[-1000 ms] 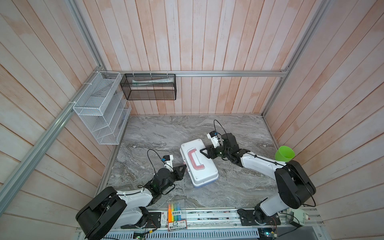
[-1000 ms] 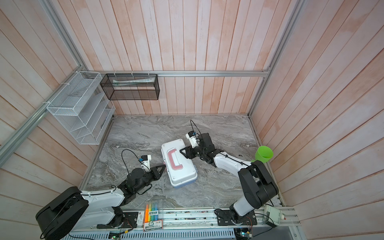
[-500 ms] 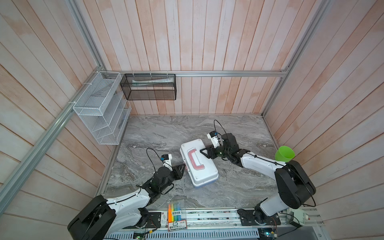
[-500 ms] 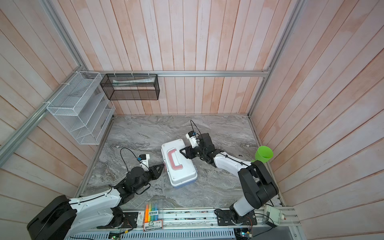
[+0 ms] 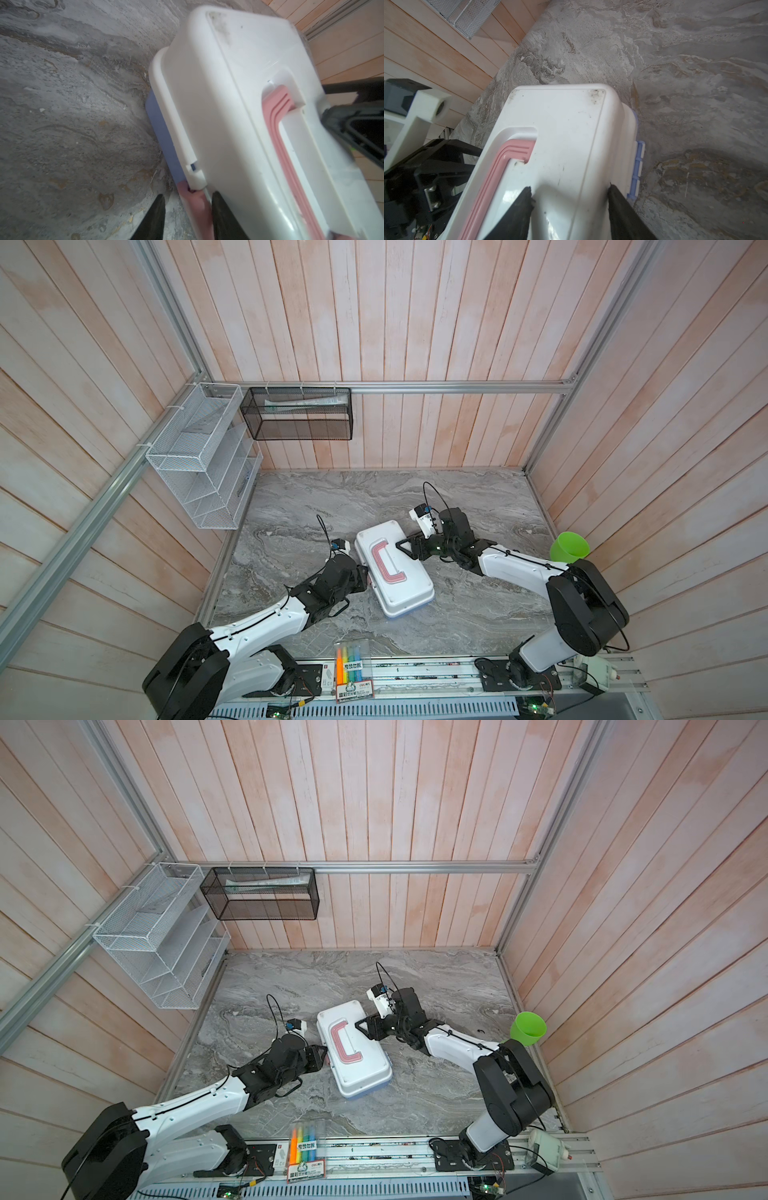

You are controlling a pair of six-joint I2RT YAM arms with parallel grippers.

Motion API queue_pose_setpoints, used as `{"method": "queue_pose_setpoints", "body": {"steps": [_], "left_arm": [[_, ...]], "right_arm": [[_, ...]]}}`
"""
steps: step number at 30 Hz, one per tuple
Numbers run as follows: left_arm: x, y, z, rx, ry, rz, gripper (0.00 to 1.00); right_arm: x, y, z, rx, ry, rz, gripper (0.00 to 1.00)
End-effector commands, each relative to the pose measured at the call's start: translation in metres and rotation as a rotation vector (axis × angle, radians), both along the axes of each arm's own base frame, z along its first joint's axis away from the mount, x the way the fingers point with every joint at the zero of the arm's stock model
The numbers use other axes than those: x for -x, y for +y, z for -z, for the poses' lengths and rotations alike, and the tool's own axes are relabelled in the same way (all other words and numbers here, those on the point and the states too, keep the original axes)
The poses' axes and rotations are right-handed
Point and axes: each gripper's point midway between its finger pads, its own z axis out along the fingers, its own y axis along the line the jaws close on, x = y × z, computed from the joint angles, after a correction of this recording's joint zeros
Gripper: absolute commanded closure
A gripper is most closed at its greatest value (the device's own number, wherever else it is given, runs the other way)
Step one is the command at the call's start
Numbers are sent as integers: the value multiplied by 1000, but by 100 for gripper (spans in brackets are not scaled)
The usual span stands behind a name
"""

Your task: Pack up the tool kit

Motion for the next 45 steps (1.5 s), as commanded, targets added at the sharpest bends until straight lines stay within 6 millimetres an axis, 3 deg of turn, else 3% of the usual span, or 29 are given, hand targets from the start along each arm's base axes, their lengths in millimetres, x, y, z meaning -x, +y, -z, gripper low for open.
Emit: {"method": "queue_pose_setpoints", "body": {"steps": [1,7,13,23,30,38,45], "left_arm": [[8,-7,4,-3,25,70,60],[15,-7,12,-12,56,88,61],[39,27,41,-115,187,8,66],[65,57,60,-136,241,-68,65],[63,25,35,-171,24,55,27],[89,19,52,-128,96,145,23],[71,13,46,-116,-1,107,15]], "right_arm": [[37,-9,58,118,192,-46,45],[37,-9,59,118,195,-48,45],[34,-8,58,122,187,-48,45],[32,-9,54,135,177,-39,45],[30,-9,51,136,173,-39,45],[32,-11,55,140,179,-36,45],[33,-9,57,132,185,-39,45]]}}
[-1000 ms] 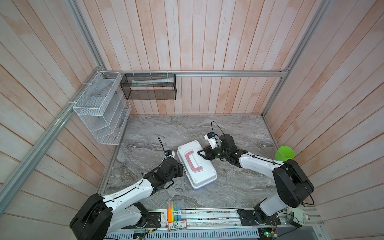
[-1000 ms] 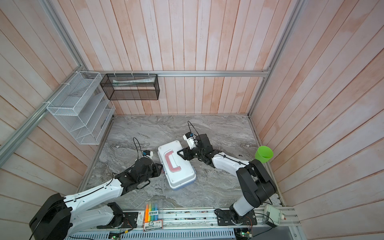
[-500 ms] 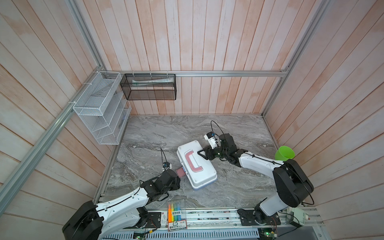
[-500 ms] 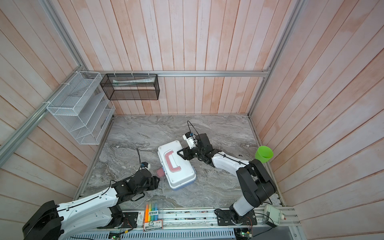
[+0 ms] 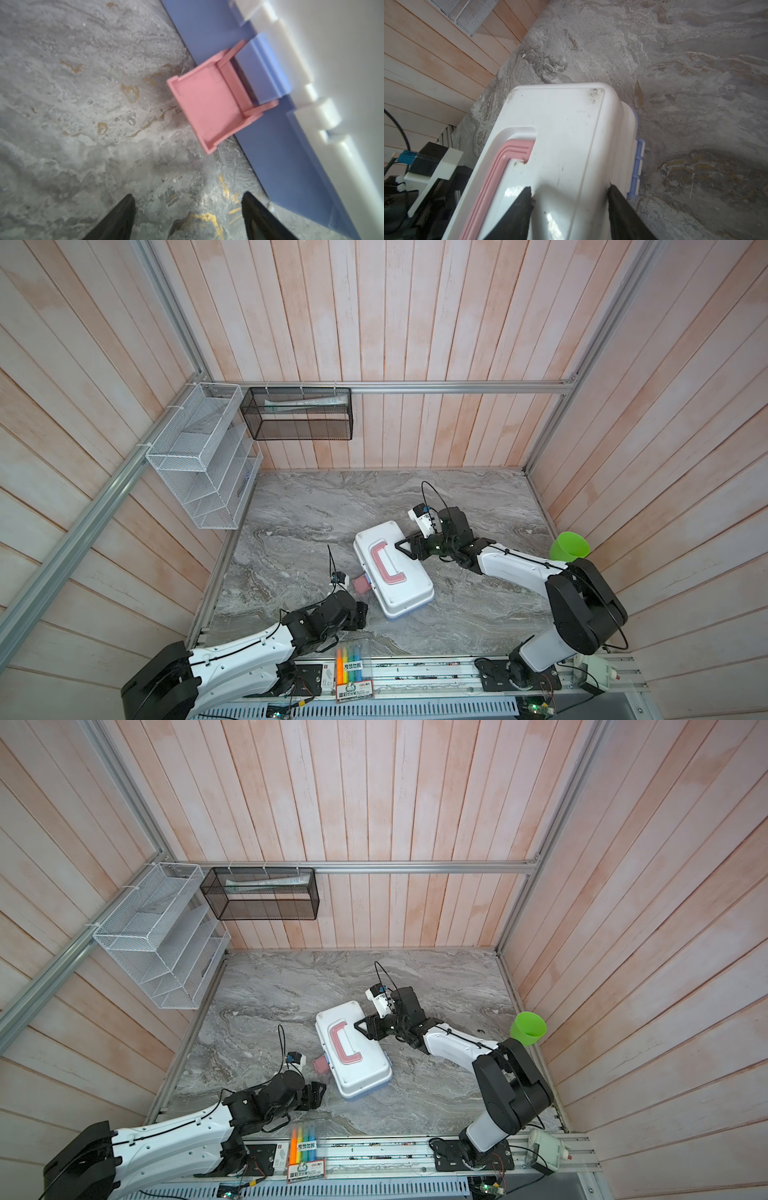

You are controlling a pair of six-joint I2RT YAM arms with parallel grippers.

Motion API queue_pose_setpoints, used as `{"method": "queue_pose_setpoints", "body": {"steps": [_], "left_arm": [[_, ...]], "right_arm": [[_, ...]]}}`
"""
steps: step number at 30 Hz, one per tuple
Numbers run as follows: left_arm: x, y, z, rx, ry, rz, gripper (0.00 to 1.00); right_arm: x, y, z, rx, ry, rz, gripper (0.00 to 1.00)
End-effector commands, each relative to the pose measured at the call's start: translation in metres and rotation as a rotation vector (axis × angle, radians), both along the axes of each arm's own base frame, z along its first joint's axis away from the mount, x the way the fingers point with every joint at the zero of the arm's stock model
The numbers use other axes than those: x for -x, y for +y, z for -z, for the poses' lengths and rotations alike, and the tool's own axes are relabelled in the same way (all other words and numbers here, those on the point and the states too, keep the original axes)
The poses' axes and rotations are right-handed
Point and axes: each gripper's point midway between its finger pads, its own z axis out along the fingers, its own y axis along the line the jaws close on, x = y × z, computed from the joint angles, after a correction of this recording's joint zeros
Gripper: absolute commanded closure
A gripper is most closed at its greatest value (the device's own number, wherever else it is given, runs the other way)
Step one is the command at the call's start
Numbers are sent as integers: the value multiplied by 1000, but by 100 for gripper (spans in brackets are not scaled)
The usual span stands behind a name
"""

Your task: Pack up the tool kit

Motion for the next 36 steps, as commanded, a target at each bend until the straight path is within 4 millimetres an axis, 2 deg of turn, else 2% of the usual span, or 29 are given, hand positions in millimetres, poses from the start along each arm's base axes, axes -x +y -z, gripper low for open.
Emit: {"method": "queue_pose_setpoints", "body": {"steps": [1,7,11,16,19,21,25,32,36], "left_arm": [[-16,-9,-12,37,-96,-14,14],[-29,-14,-14,55,-172,-33,11],[-31,-12,-2,-2,-135,-46,11],[-38,4,6,-74,-144,-132,11],[-42,18,4,-102,-178,-195,19],[-45,21,-1,-108,-204,-214,25],[-49,22,-18,-69,-244,-237,25],[-48,-6,-57,174,-337,-139,24],[-48,-19,-66,274,-303,-106,24]], "right_arm": [[32,-12,57,129,172,-26,45],[33,-12,58,130,175,-28,45],[33,-12,58,130,175,-28,45],[34,-12,59,128,179,-28,45],[34,-13,57,124,173,-28,45],[34,-12,58,126,175,-30,45],[34,-12,57,124,174,-29,45],[34,-12,56,122,173,-31,45],[33,-12,56,121,170,-30,45]]}}
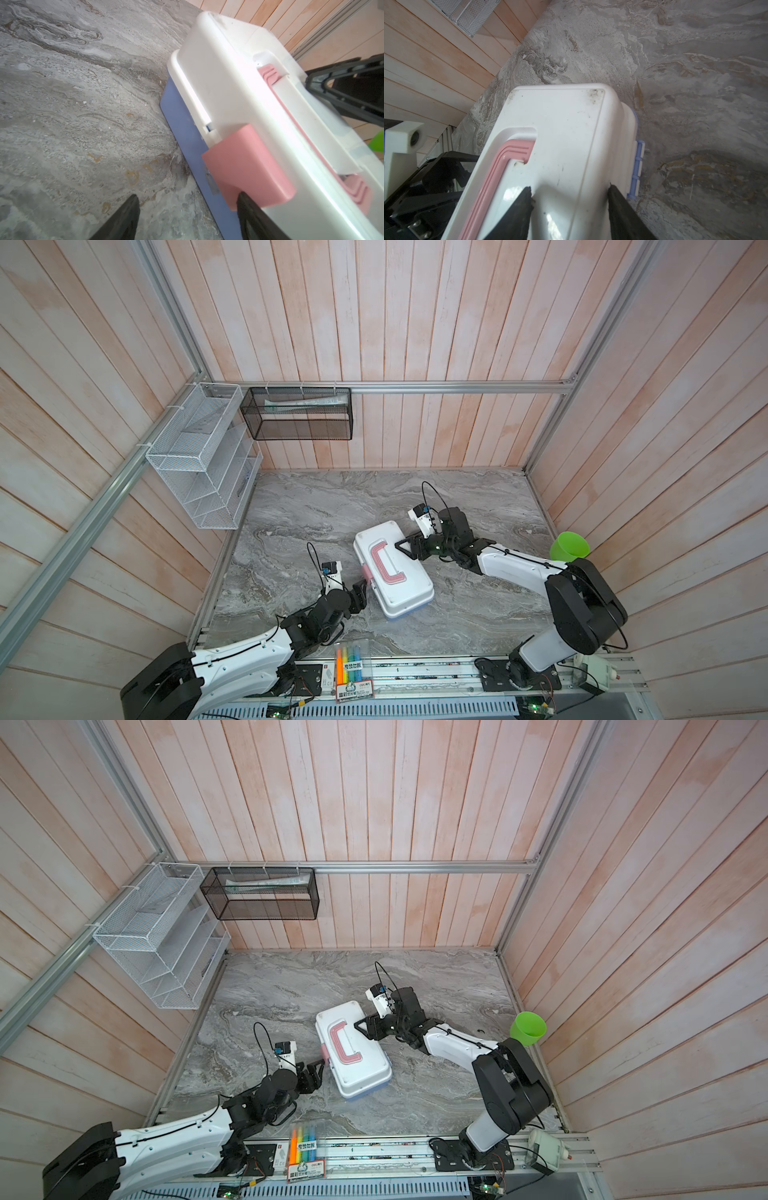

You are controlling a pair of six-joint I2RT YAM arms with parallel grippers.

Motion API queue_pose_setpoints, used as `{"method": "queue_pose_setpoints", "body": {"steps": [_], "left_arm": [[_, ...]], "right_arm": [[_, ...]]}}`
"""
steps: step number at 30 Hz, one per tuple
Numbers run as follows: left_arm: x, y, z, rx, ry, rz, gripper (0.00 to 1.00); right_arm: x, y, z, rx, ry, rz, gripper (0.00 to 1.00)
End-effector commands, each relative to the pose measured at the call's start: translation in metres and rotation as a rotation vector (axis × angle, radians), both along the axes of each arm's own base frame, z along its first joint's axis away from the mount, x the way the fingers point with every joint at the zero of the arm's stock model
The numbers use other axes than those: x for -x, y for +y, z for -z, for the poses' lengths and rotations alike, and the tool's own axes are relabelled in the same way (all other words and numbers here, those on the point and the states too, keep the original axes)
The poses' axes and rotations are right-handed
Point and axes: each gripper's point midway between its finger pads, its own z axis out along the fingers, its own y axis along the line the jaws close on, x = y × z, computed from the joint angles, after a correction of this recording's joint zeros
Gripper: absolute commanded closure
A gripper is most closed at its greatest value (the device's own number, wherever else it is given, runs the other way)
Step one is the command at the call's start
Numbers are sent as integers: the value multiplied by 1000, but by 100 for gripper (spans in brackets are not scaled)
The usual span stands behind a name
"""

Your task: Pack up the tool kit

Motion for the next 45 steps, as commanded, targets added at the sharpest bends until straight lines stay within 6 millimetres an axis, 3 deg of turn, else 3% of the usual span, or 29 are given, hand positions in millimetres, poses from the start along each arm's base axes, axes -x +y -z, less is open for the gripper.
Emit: {"method": "queue_pose_setpoints", "body": {"steps": [1,6,13,26,45], "left_arm": [[1,-23,-16,137,1,82,24],[2,-30,-16,250,35,86,24],[4,-34,-34,428,9,112,30],[11,-34,-27,448,19,123,57],[14,-27,-32,469,4,107,60]], "right_arm": [[33,-11,55,125,174,-31,45],[33,-10,53,115,171,-34,45],[34,-11,54,112,171,-31,45],[36,-10,61,111,186,-30,45],[37,-10,63,116,193,-32,45]]}}
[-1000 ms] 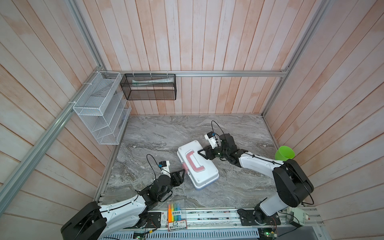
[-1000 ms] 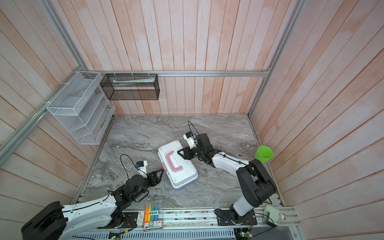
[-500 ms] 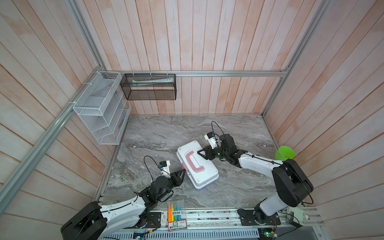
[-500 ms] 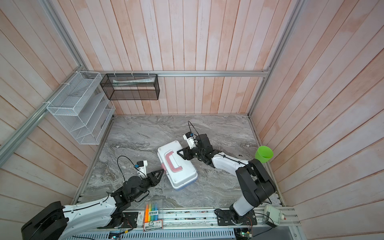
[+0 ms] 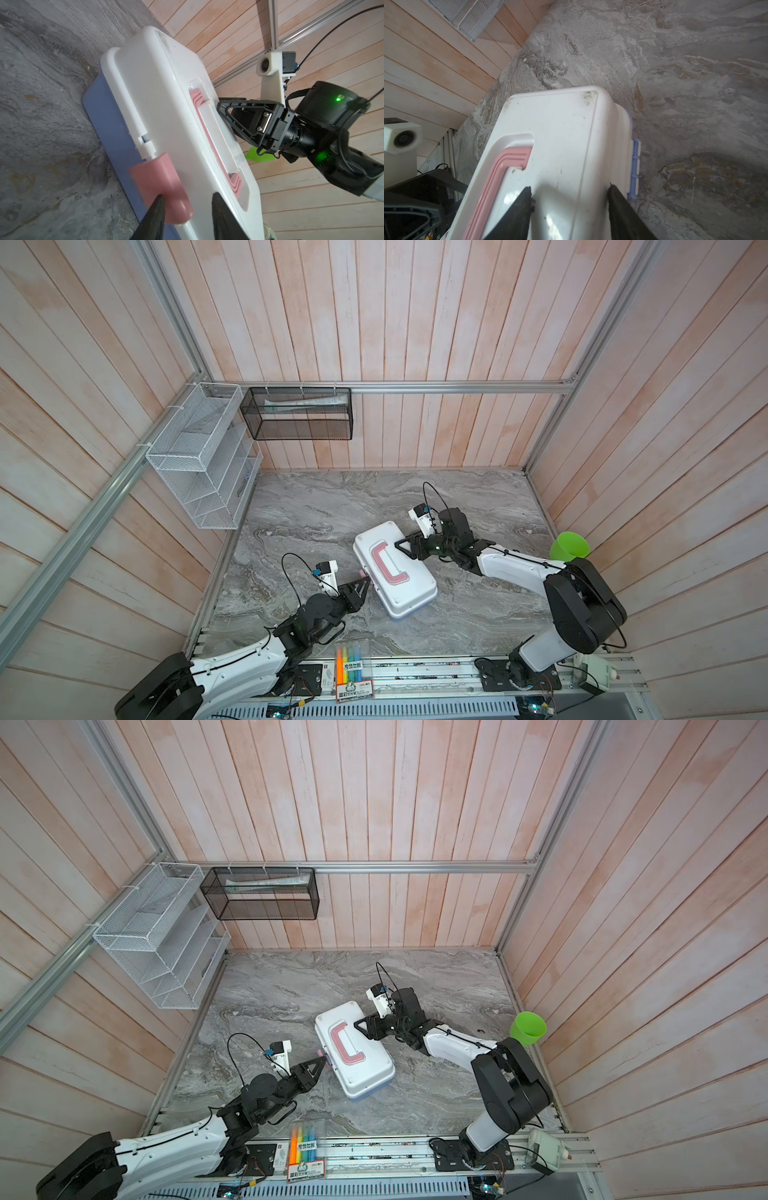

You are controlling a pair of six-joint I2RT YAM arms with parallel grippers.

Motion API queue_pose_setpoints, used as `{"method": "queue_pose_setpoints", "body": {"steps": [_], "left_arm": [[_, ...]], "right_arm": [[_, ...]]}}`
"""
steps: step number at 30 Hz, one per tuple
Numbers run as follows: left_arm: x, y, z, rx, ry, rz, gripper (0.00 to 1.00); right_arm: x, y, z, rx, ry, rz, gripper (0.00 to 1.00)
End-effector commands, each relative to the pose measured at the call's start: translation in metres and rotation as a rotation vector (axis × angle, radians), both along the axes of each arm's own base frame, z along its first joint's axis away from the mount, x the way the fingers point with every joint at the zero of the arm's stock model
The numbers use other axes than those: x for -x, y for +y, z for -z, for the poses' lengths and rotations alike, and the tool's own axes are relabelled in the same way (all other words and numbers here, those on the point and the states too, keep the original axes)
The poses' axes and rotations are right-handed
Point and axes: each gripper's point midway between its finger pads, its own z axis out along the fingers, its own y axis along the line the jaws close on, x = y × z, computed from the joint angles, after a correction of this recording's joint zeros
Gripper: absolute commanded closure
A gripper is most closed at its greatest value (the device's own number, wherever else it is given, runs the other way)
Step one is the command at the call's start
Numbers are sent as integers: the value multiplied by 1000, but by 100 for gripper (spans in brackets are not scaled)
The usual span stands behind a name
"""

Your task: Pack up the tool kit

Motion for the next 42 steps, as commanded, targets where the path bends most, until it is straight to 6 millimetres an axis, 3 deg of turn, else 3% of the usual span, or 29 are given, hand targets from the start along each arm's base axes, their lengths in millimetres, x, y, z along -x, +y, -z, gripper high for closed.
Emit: {"method": "queue_pose_setpoints", "body": {"steps": [1,11,24,42], "left_arm": [[3,2,9,-30,16,0,60],[1,-3,14,-52,27,13,69],[1,-2,-6,-18,-28,11,70],[-1,-9,0,-28,-24,31,71]], "right_arm": [[38,-10,63,130,198,-42,45],[39,-10,63,131,198,-42,45],[38,-11,64,139,197,-40,45],[39,-11,64,132,200,-39,45]]}}
